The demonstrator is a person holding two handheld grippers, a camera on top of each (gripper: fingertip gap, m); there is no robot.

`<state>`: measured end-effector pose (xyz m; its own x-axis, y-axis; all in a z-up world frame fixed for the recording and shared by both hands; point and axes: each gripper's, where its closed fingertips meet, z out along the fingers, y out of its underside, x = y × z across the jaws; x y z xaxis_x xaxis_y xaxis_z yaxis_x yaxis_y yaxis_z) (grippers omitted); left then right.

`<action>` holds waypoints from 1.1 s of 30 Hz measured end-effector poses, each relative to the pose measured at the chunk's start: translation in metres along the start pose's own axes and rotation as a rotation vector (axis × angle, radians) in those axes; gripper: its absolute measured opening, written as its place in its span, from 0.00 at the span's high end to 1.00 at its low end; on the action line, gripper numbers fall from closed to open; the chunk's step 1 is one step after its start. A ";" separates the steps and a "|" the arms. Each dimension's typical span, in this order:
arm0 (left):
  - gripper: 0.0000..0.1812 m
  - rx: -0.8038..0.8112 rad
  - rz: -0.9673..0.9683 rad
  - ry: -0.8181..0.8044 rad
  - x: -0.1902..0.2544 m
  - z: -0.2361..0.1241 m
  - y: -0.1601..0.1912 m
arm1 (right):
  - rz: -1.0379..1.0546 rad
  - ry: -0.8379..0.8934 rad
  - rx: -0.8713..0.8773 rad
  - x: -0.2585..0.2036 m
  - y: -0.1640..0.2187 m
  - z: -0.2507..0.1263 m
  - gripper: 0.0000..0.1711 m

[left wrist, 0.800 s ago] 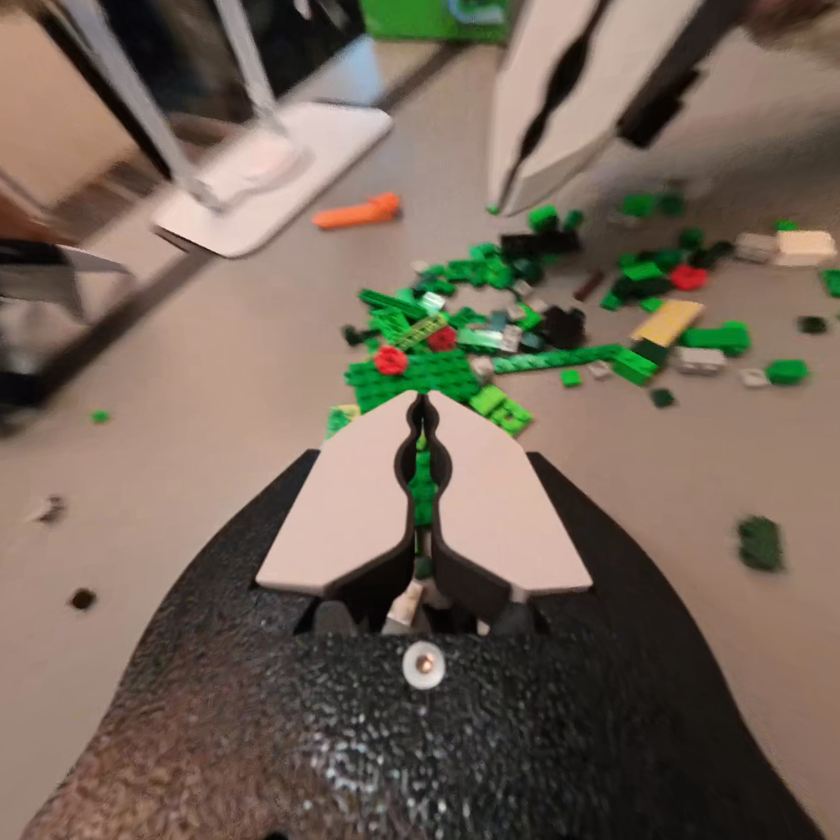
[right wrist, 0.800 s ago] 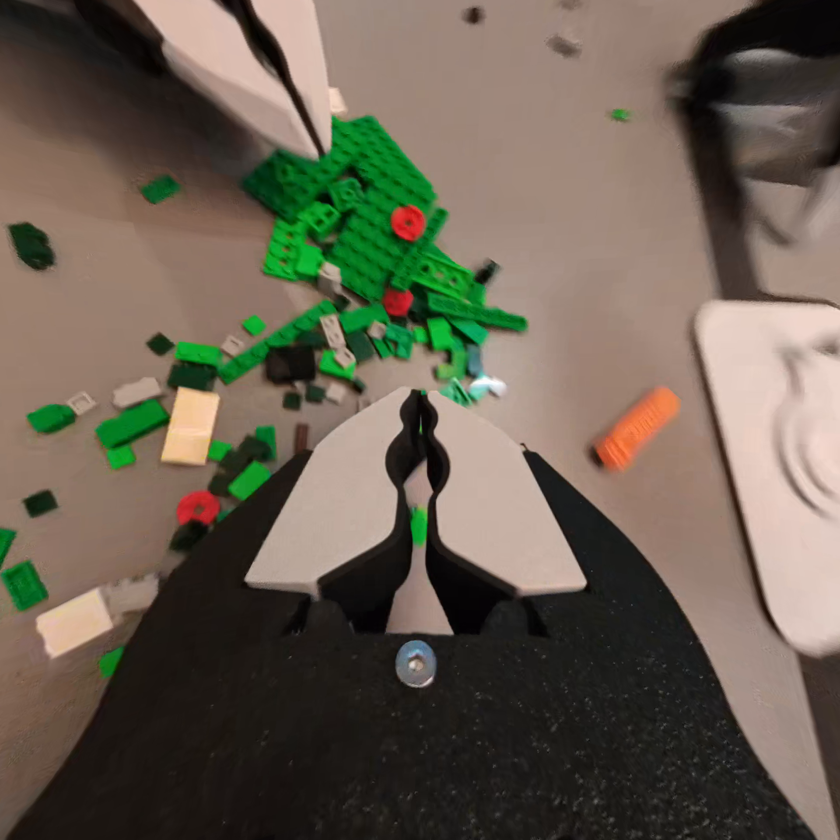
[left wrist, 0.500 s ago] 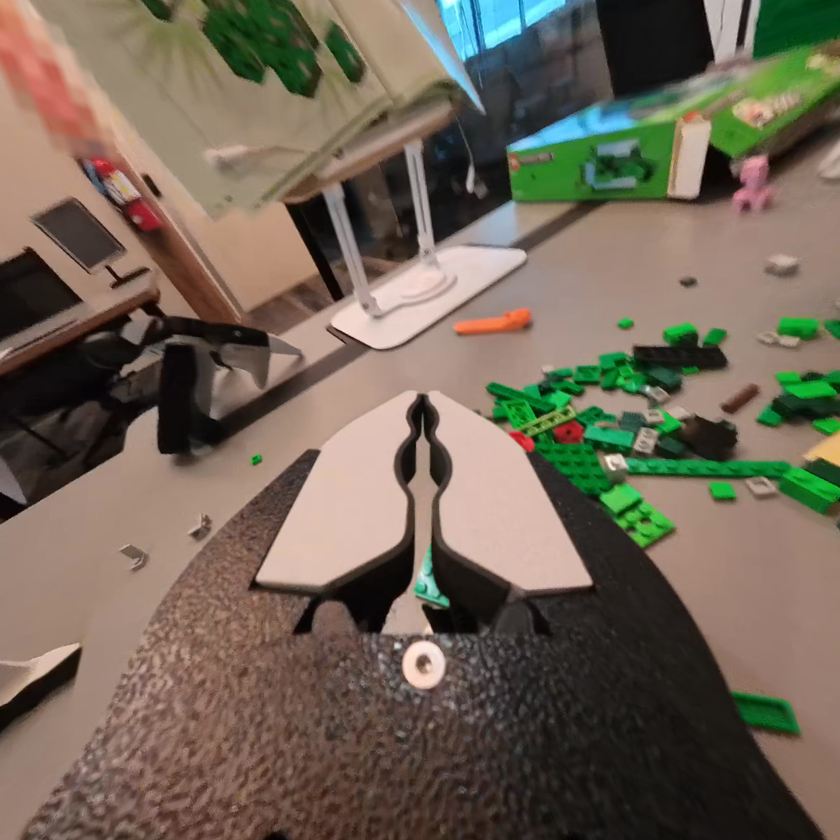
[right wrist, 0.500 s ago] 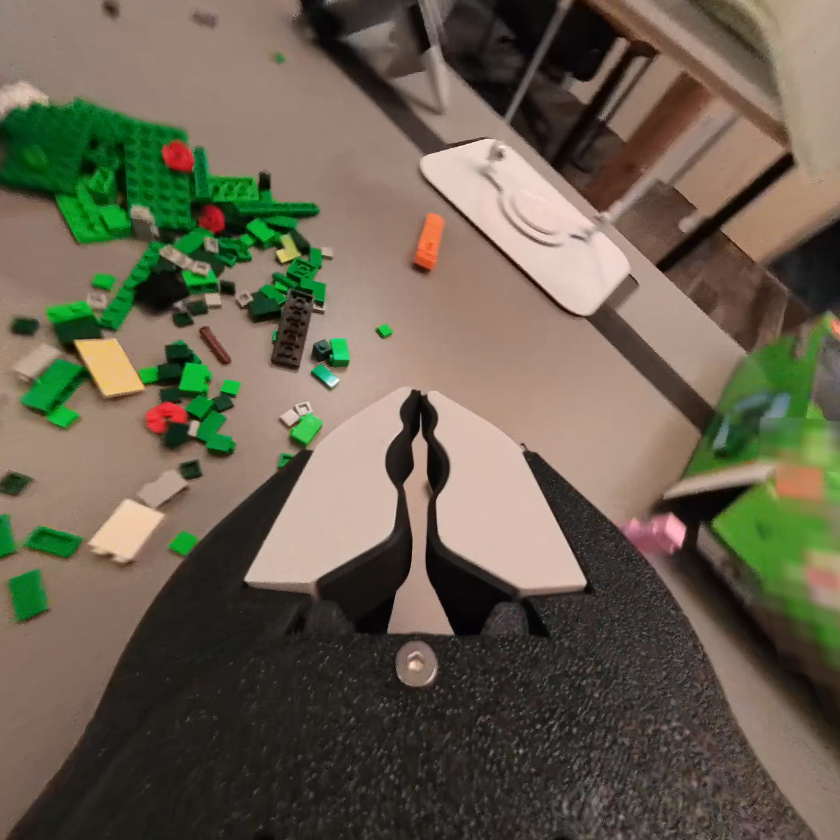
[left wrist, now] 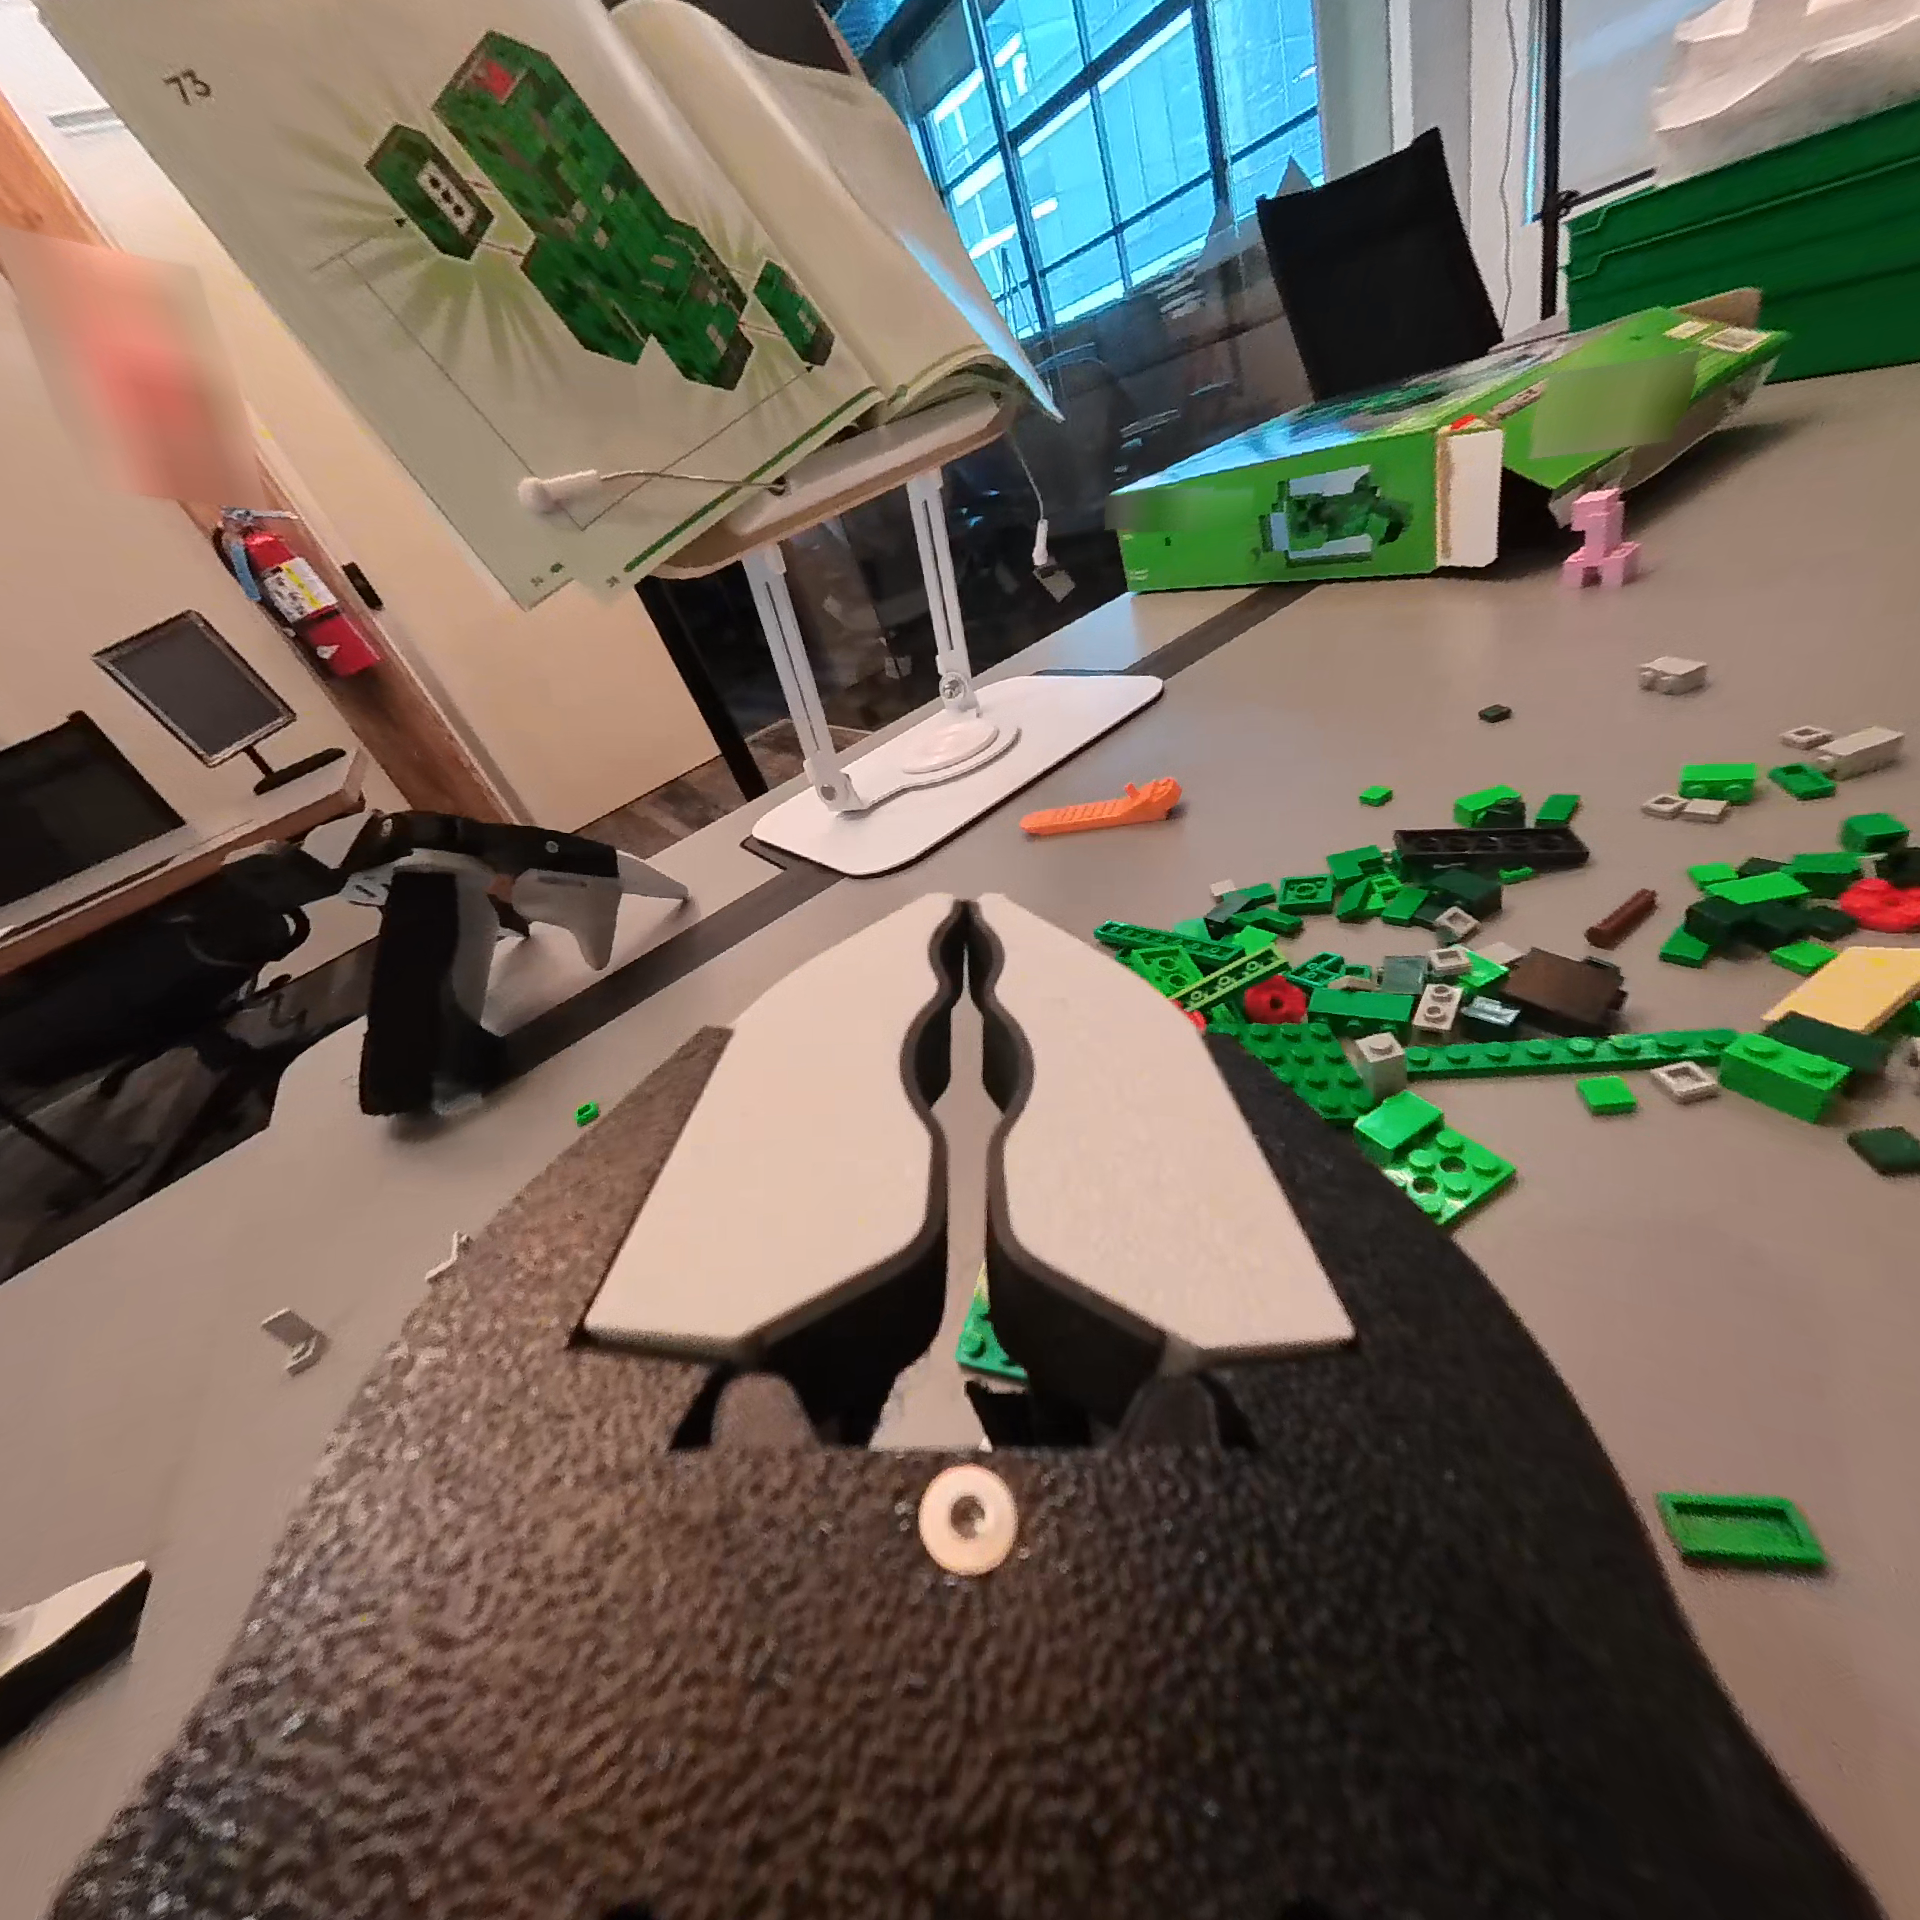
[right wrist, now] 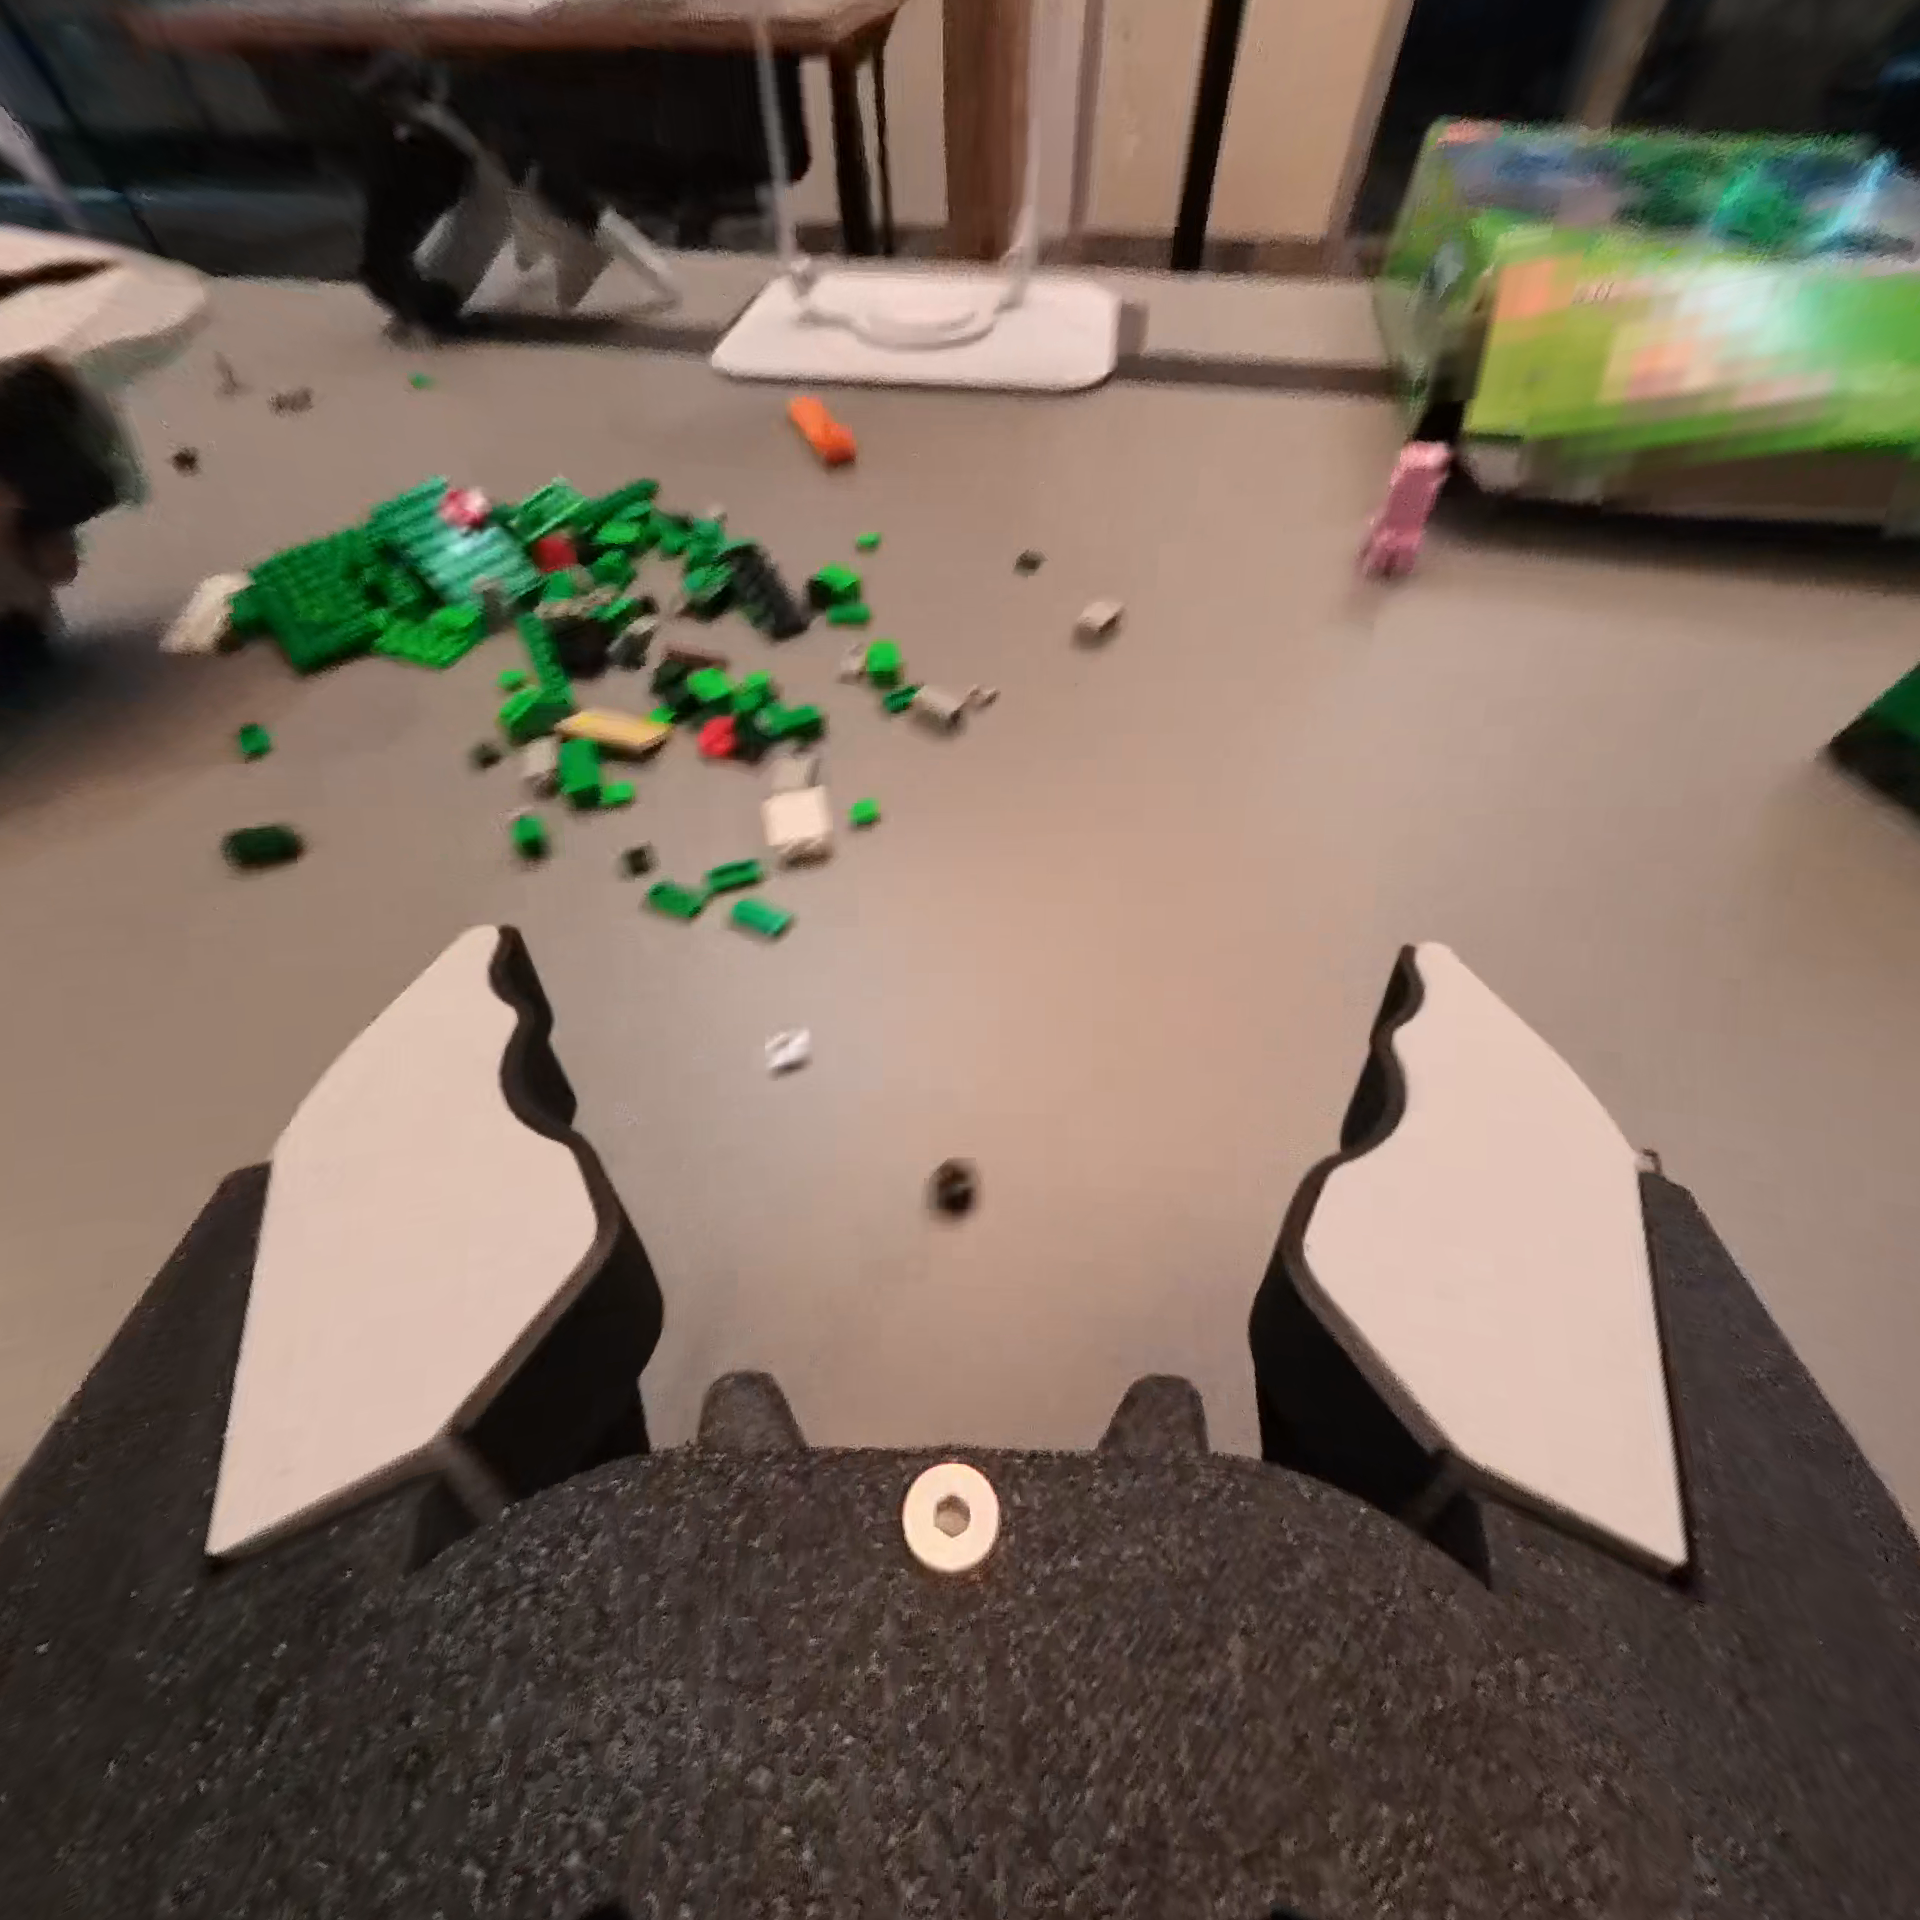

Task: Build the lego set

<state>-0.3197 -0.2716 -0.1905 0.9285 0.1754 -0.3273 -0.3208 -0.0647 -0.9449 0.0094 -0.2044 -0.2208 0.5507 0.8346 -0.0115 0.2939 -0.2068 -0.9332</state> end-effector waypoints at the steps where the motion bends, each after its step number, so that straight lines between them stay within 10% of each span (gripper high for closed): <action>1: 1.00 -0.002 -0.002 0.006 0.000 0.000 0.000 | 0.021 -0.026 -0.022 -0.013 0.006 -0.006 0.16; 20: 1.00 0.035 -0.025 0.034 0.003 -0.006 -0.004 | 0.285 -0.007 -0.201 -0.058 0.044 0.004 0.19; 24: 1.00 0.034 -0.023 0.038 0.004 -0.006 -0.004 | 0.336 -0.409 -0.100 -0.133 0.003 0.020 0.20; 33: 1.00 0.039 -0.036 0.041 0.003 -0.007 -0.004 | -0.306 -0.286 -0.383 -0.029 0.059 -0.006 0.76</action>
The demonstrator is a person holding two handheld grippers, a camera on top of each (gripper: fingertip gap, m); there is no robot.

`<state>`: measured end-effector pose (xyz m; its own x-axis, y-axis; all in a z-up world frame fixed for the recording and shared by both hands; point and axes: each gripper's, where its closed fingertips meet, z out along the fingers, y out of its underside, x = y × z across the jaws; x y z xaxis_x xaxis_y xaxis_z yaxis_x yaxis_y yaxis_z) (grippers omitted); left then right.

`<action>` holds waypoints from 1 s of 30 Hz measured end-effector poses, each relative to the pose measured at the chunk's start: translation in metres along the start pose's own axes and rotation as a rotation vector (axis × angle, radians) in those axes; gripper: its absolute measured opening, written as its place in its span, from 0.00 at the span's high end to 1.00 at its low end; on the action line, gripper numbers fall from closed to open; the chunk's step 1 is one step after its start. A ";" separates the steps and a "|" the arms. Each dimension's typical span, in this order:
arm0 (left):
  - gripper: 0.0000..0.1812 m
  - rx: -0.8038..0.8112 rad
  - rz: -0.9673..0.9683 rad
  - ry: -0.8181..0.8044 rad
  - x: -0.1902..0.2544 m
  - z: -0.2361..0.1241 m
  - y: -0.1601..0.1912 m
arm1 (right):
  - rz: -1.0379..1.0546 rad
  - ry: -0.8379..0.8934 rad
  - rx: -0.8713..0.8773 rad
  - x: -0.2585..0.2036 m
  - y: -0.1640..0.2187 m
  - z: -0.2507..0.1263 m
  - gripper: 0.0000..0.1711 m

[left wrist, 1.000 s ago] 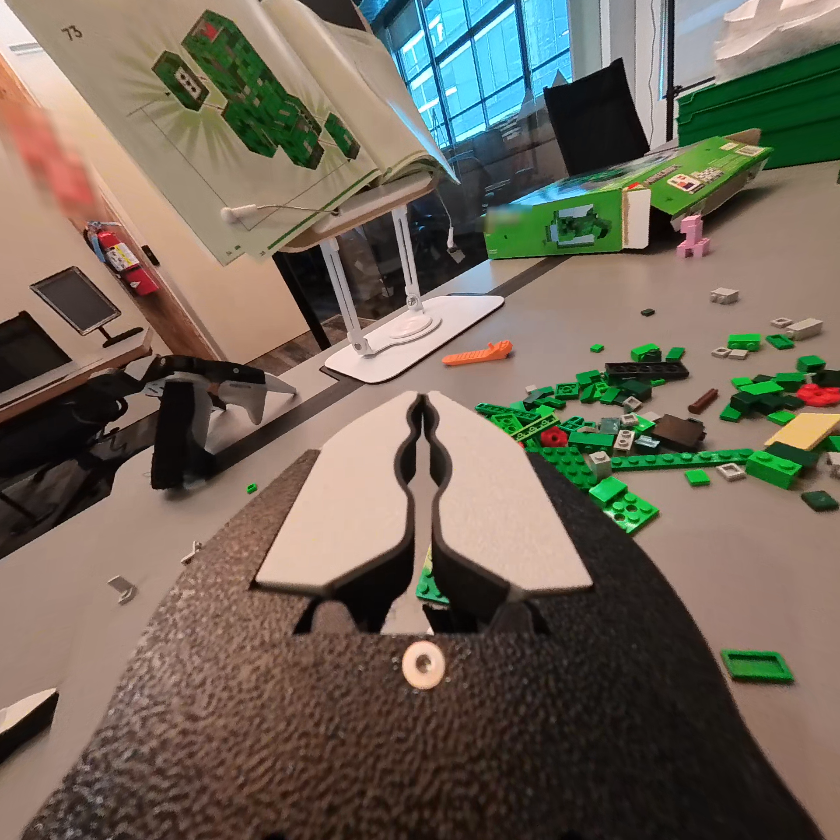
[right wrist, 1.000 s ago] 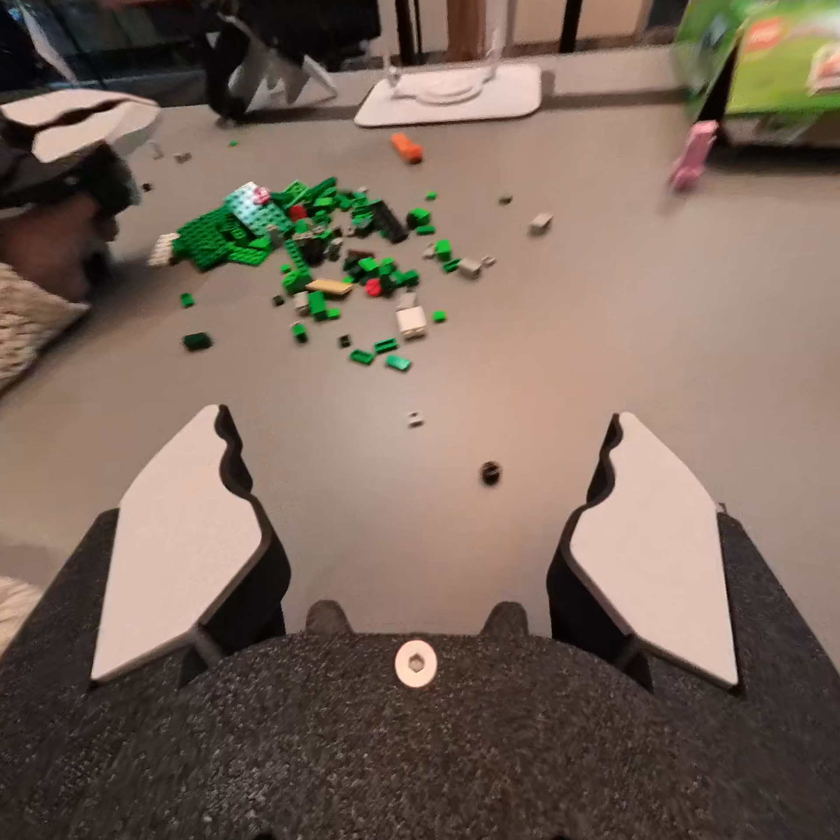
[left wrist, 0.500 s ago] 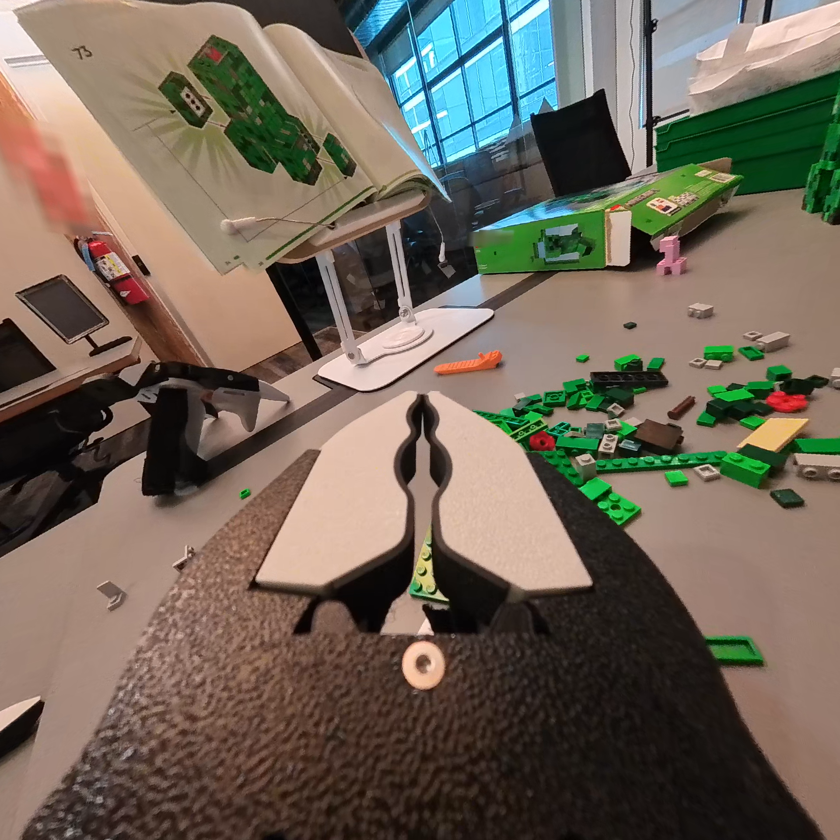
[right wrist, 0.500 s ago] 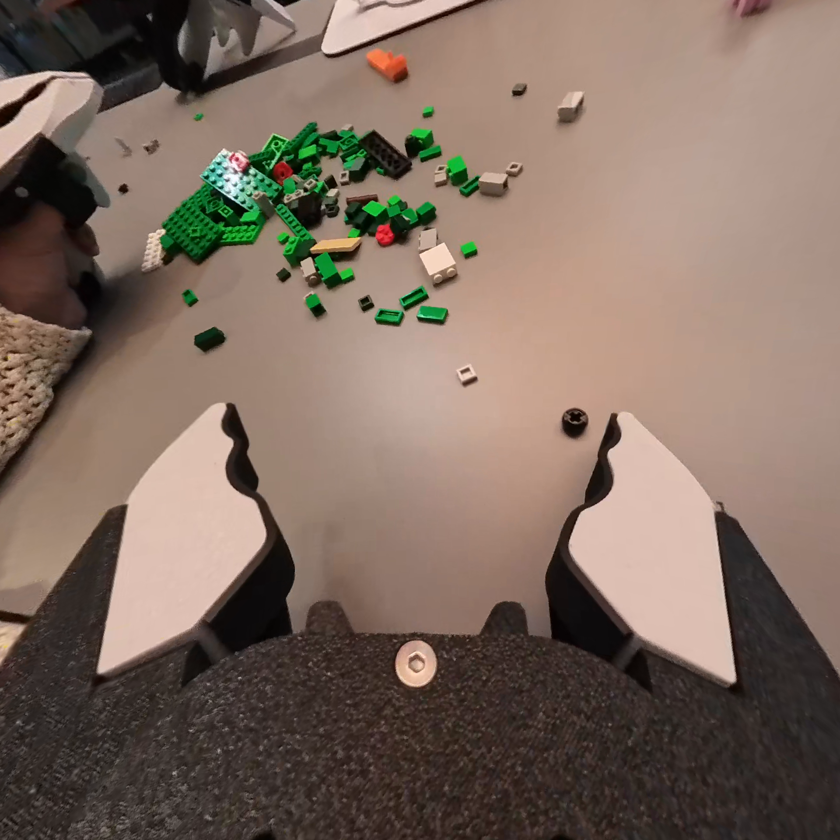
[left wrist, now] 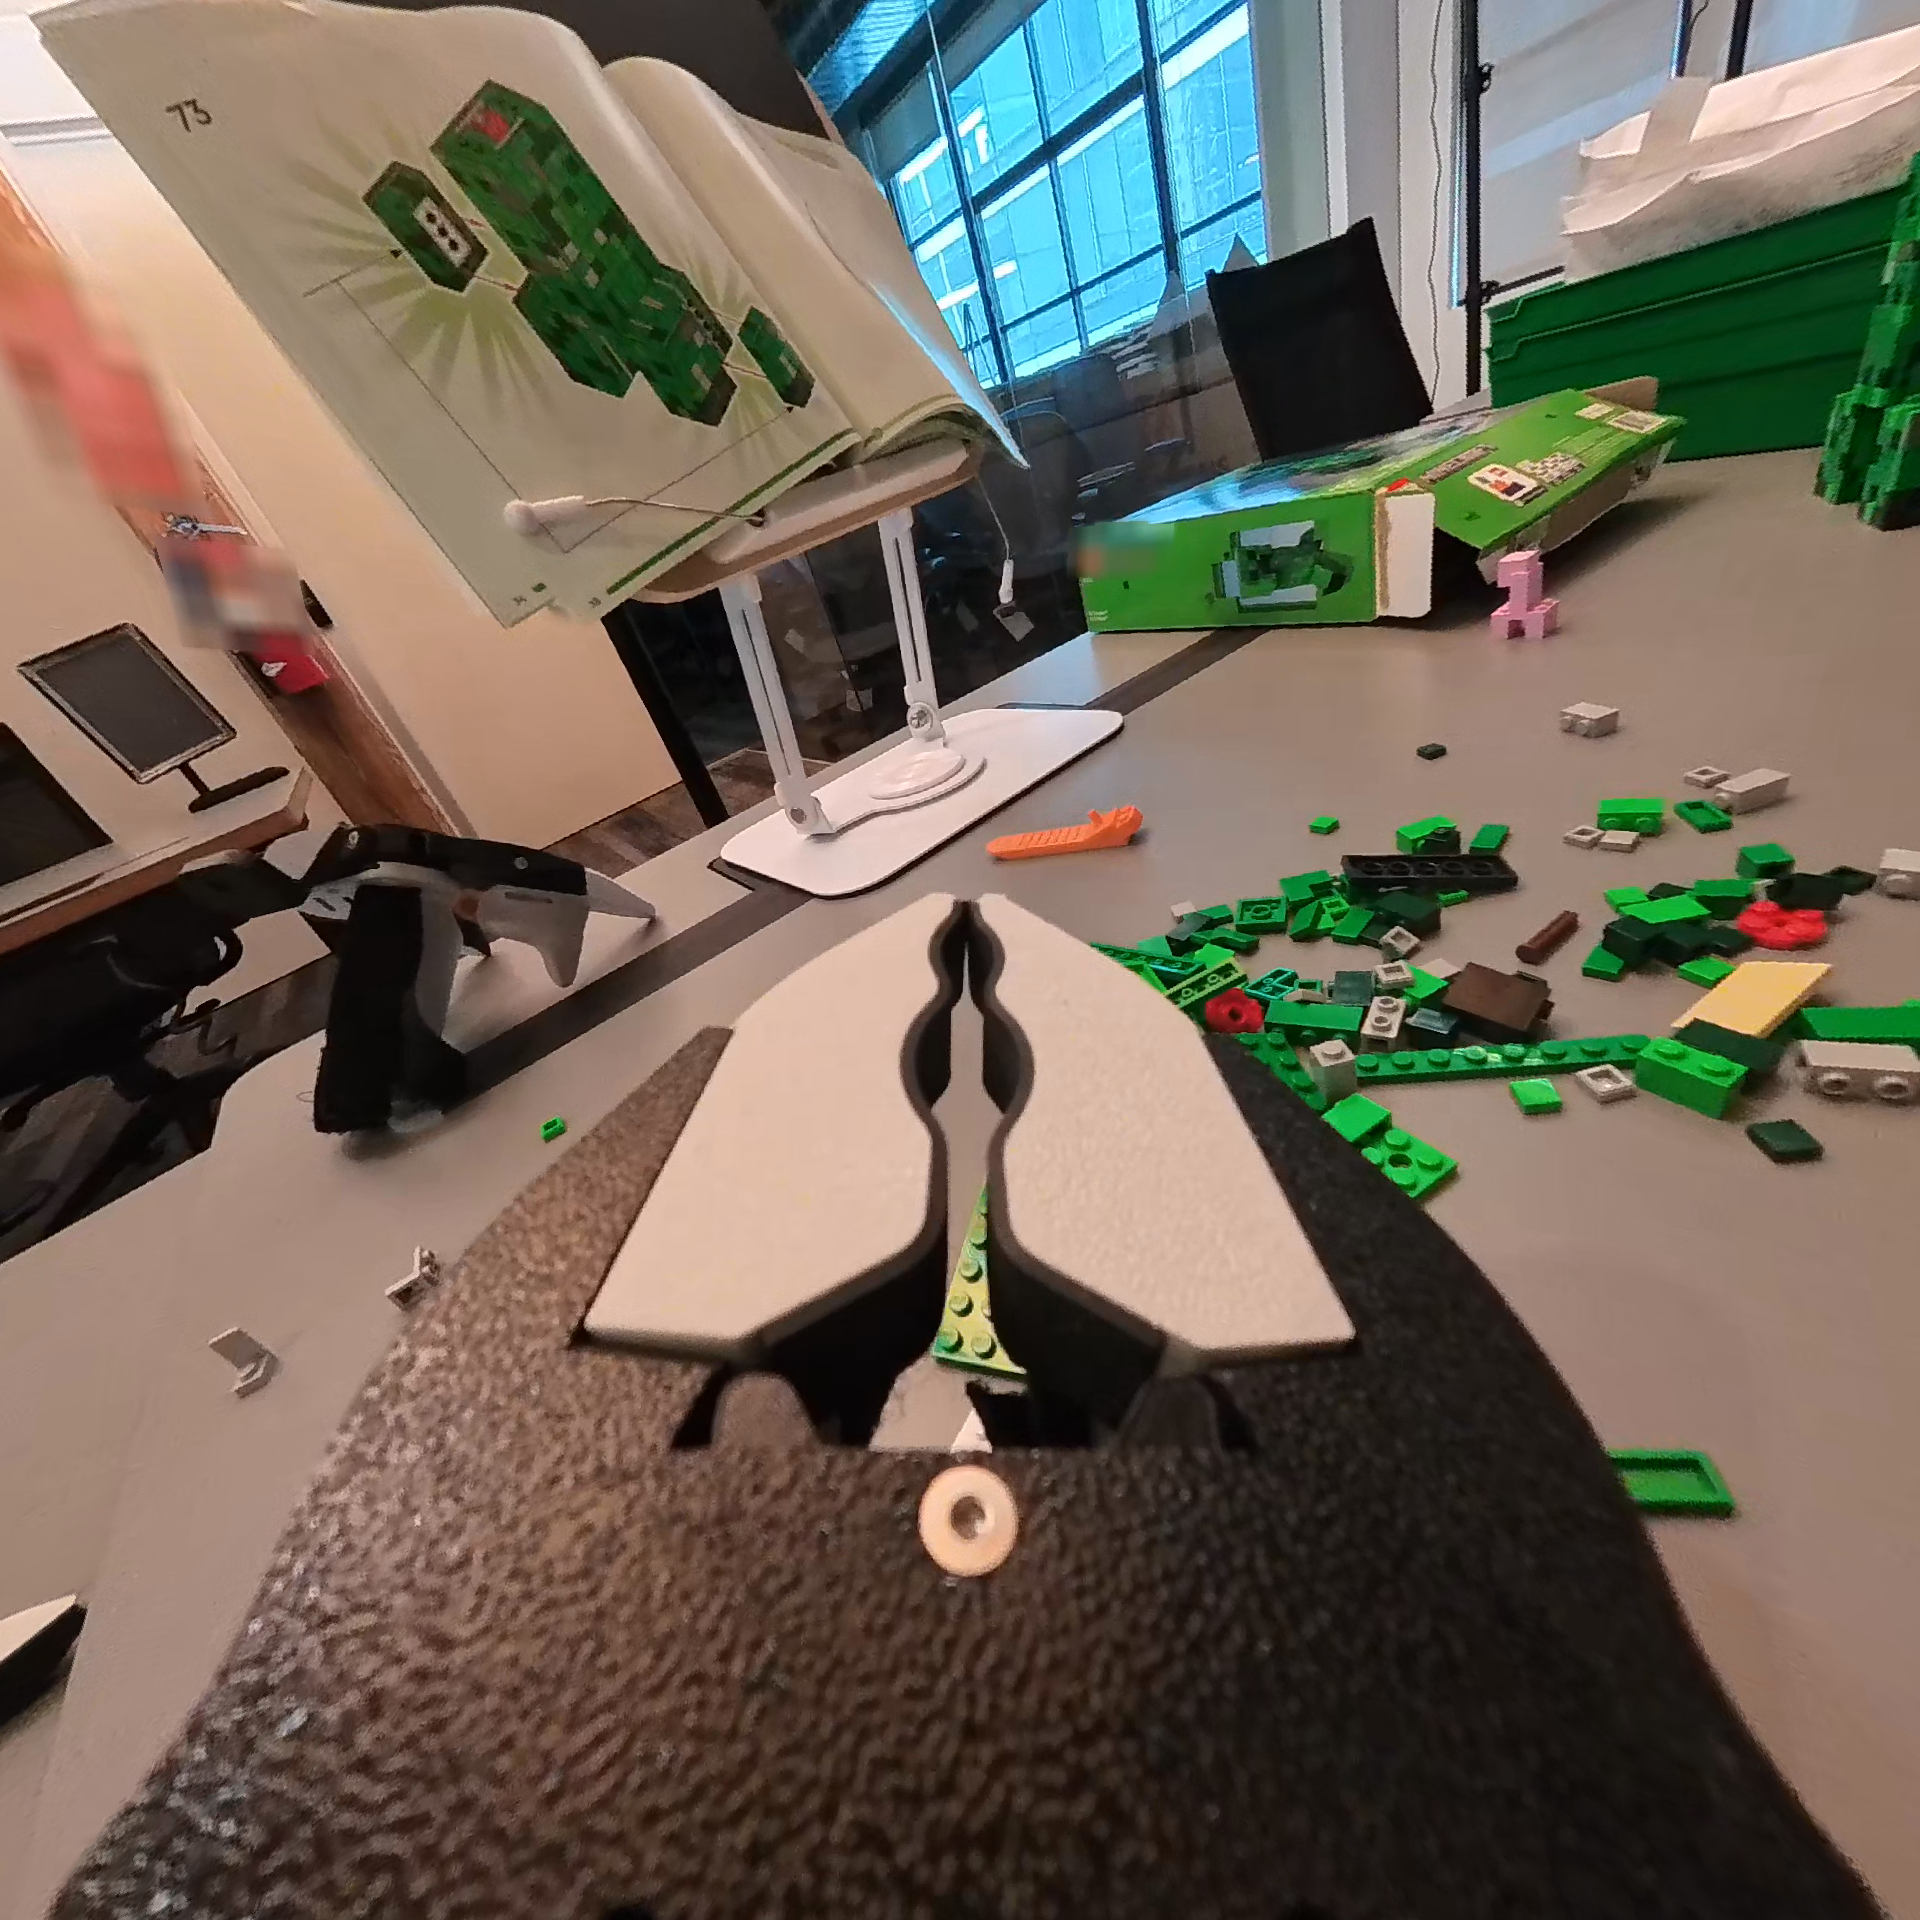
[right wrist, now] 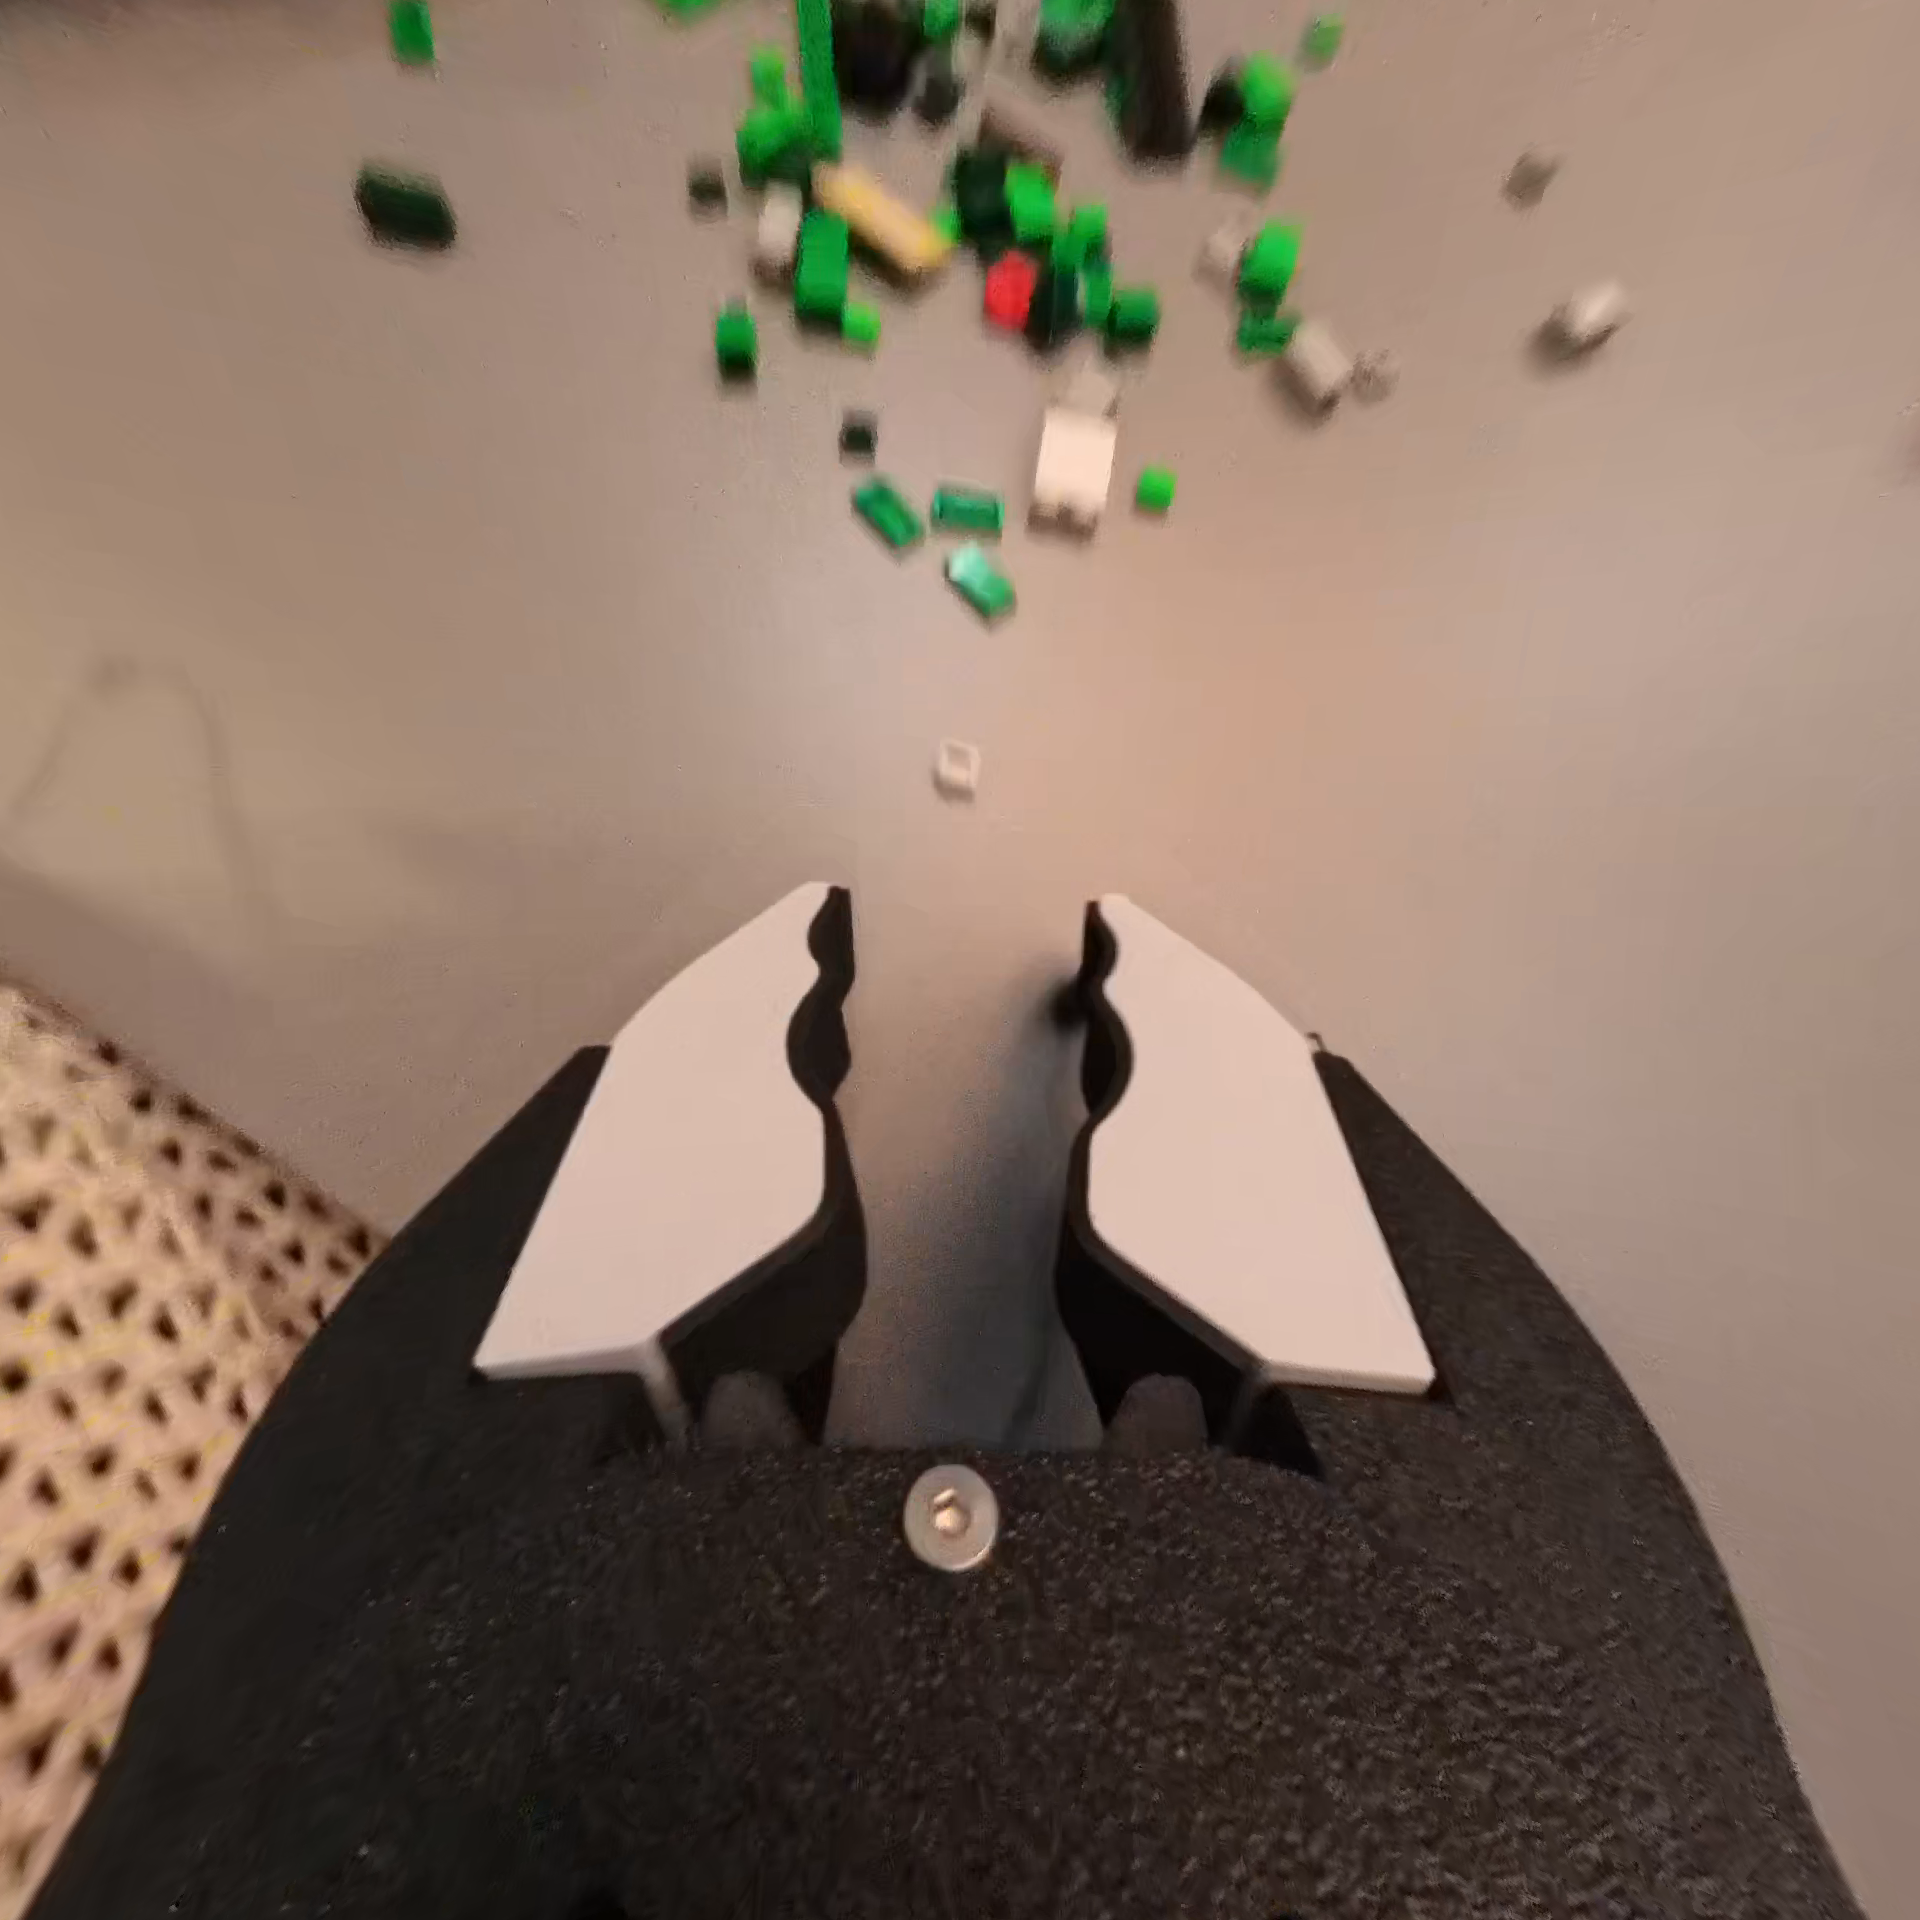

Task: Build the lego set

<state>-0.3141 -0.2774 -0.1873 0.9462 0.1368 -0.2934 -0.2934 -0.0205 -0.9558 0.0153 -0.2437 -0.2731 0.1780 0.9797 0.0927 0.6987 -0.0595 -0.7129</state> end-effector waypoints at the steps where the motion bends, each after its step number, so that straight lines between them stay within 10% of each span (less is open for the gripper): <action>1: 1.00 0.000 0.002 0.002 0.000 0.000 0.000 | 0.034 0.008 -0.028 0.008 0.010 -0.003 0.76; 17: 1.00 0.013 -0.014 -0.025 -0.005 -0.002 -0.002 | 0.015 -0.043 -0.038 0.017 0.011 0.002 0.94; 30: 1.00 0.054 -0.016 -0.440 -0.110 -0.046 0.006 | -0.537 -0.375 0.196 -0.074 -0.251 0.199 0.94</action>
